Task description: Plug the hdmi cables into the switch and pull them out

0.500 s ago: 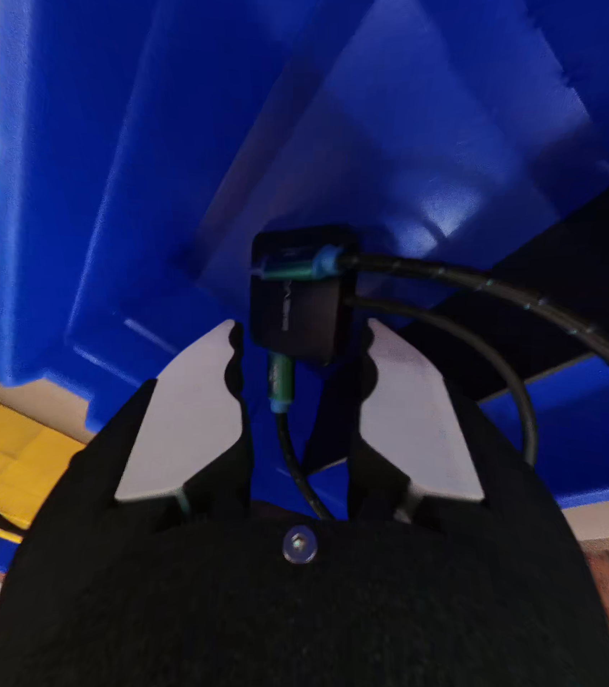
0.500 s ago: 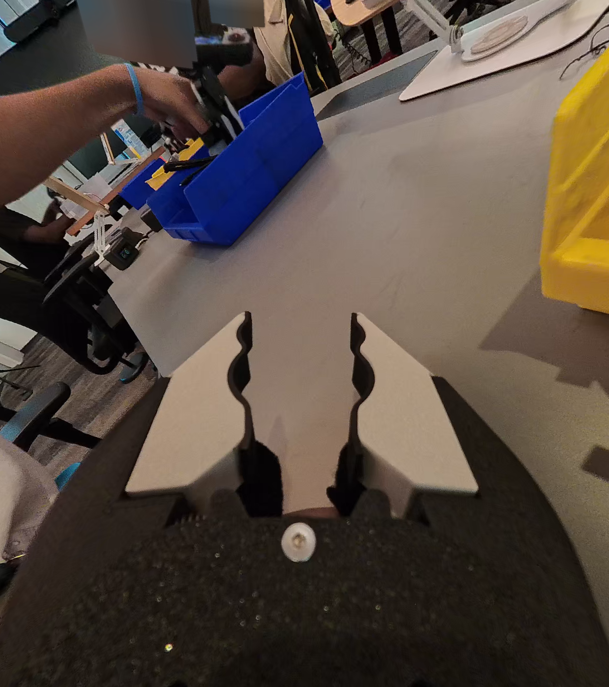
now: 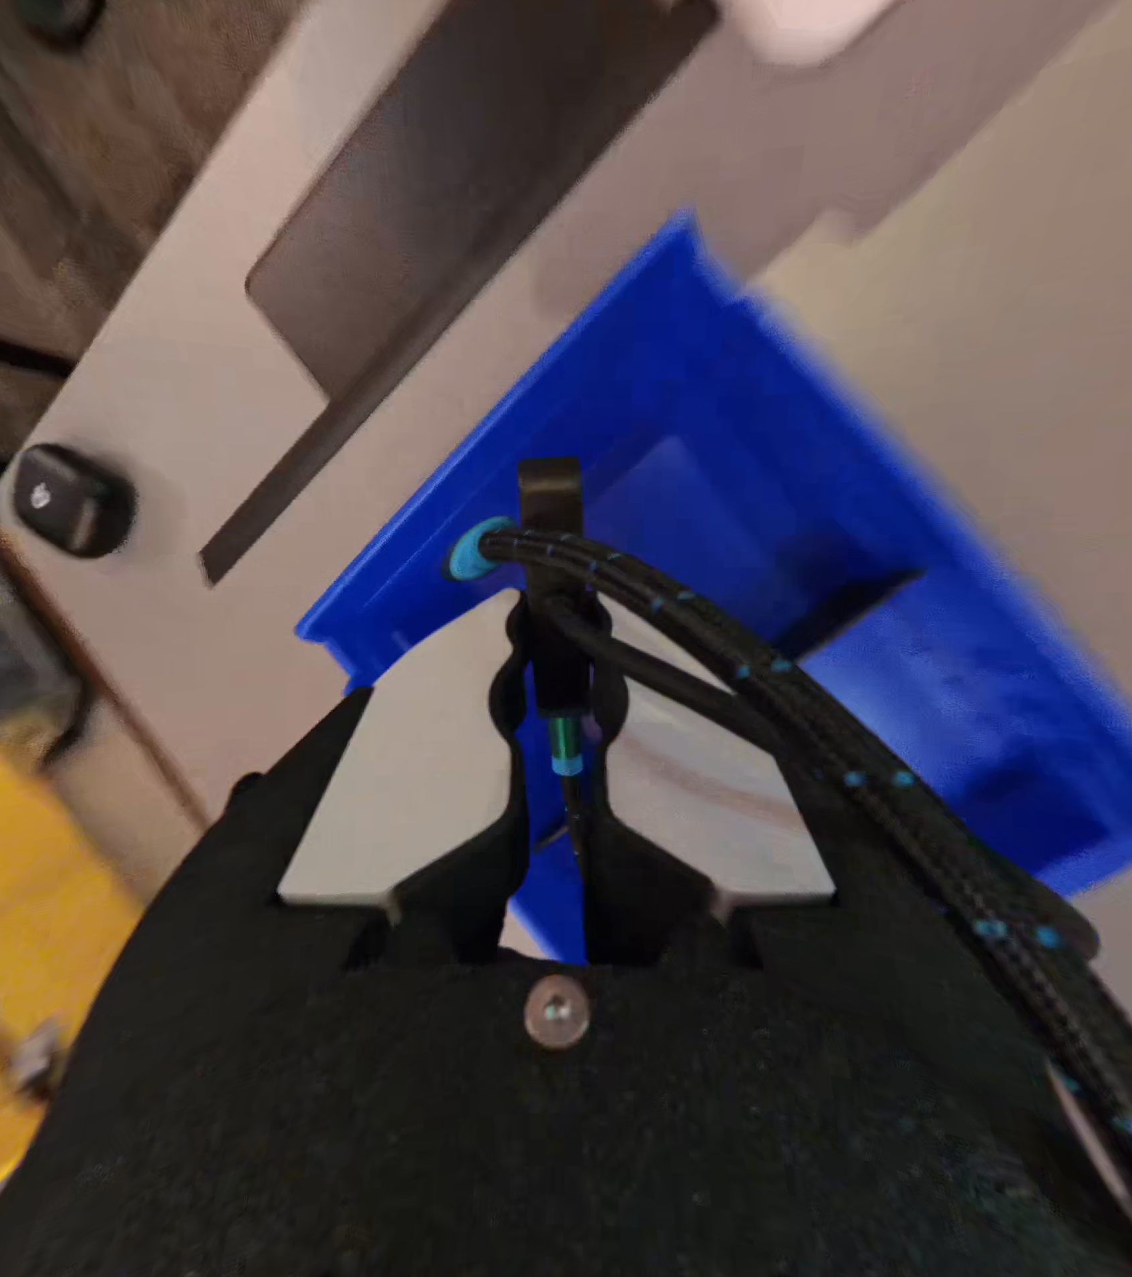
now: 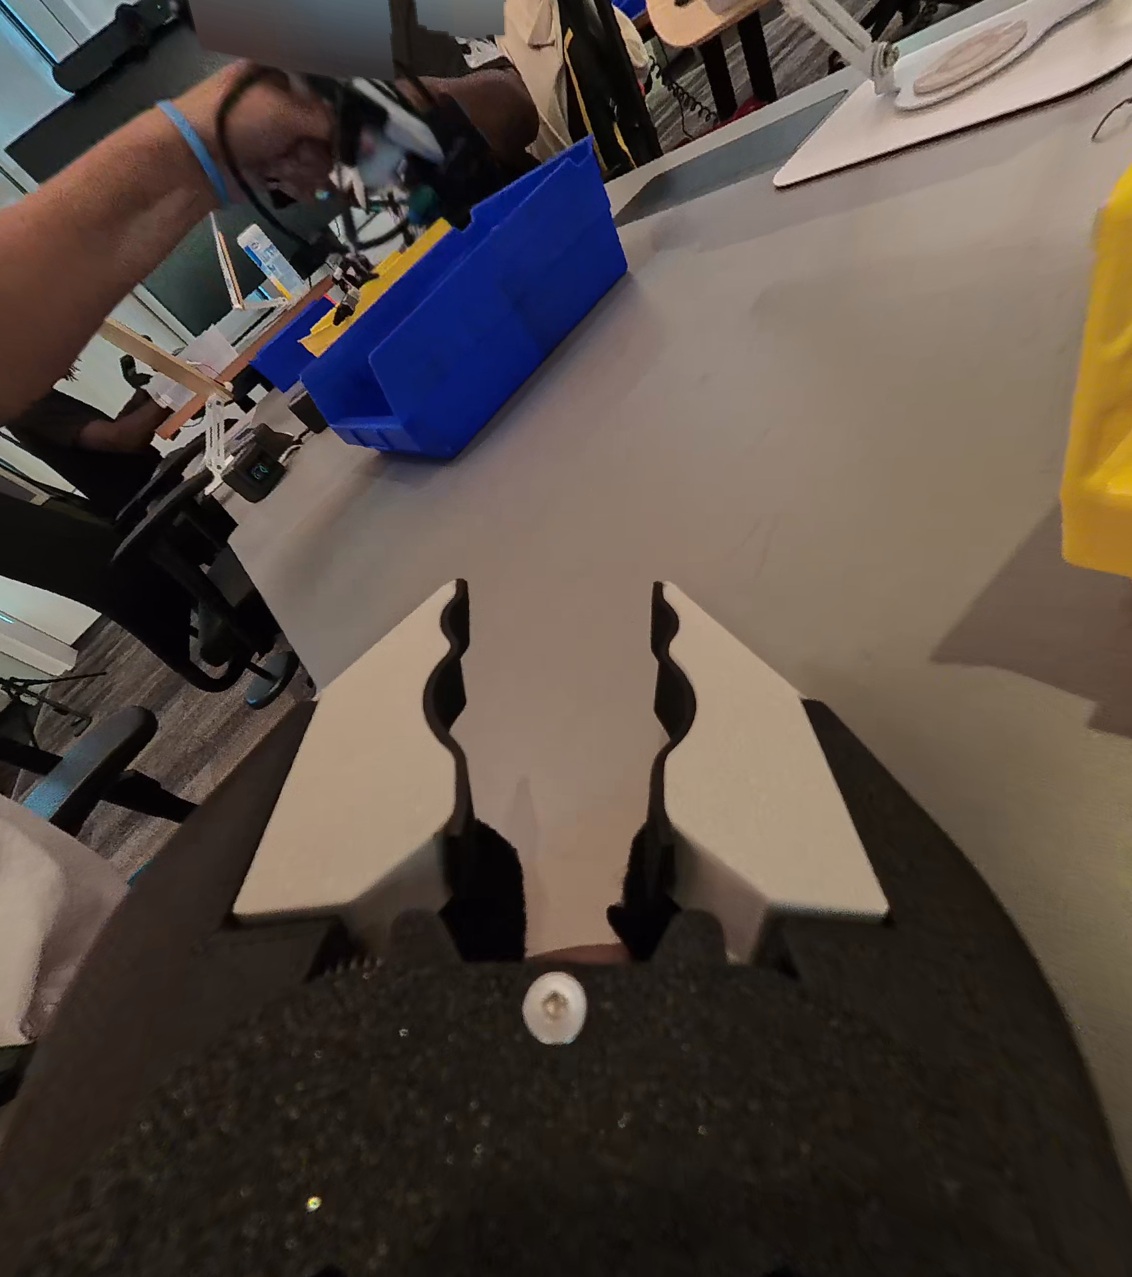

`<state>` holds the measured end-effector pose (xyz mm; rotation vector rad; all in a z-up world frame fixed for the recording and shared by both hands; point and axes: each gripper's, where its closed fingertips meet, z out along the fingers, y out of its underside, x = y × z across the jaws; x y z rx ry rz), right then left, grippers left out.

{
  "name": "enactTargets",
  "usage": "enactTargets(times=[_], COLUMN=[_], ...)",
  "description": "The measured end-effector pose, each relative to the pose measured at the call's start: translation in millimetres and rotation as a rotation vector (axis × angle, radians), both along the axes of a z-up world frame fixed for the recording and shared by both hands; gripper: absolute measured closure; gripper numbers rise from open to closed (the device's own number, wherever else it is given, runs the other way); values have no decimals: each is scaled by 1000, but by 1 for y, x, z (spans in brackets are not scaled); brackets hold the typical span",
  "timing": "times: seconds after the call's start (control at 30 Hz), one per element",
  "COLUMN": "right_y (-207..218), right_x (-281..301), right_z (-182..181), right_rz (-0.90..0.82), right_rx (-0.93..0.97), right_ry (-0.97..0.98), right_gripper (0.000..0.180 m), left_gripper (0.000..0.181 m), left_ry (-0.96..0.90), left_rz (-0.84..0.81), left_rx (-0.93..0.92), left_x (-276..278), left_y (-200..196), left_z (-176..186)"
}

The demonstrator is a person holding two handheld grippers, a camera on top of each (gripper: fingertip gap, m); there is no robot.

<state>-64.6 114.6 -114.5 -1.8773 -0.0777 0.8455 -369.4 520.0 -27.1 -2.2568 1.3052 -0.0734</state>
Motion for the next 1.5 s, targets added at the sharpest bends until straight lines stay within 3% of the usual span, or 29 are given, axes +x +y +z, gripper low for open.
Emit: enactTargets(times=[0.17,0.27,0.4,0.5,0.6,0.73,0.83,1.17,1.5], right_y=[3,19,52,80,90,70,58,65,68], right_x=[-8,-10,-42,-59,-77,-92,-88,-79,-80], right_z=[-1,8,56,68,58,87,102,100,101], right_rz=[-5,-98,-156,-205,-187,-258,-341,-414,-389], right_rx=[62,184,407,498,519,672,765,753,739], right_ry=[-155,-332,-406,-521,-548,-566,-624,-686,-743], right_gripper=[126,126,126,129,130,136,146,154,159], left_gripper=[168,168,167,167,167,167,166,166,167], left_ry=[-690,-1126,-1490,-1704,-1768,-1852,-1910,-1909,-1865], left_rz=[-69,-120,-73,31,152,247,235,263,217], left_rx=[-162,-320,-542,-738,-801,-879,-910,-965,-884], left_x=[58,93,143,176,198,209,210,215,212], left_y=[-84,-144,-212,-249,-272,-296,-306,-324,-320], left_z=[82,111,94,74,47,28,30,17,17])
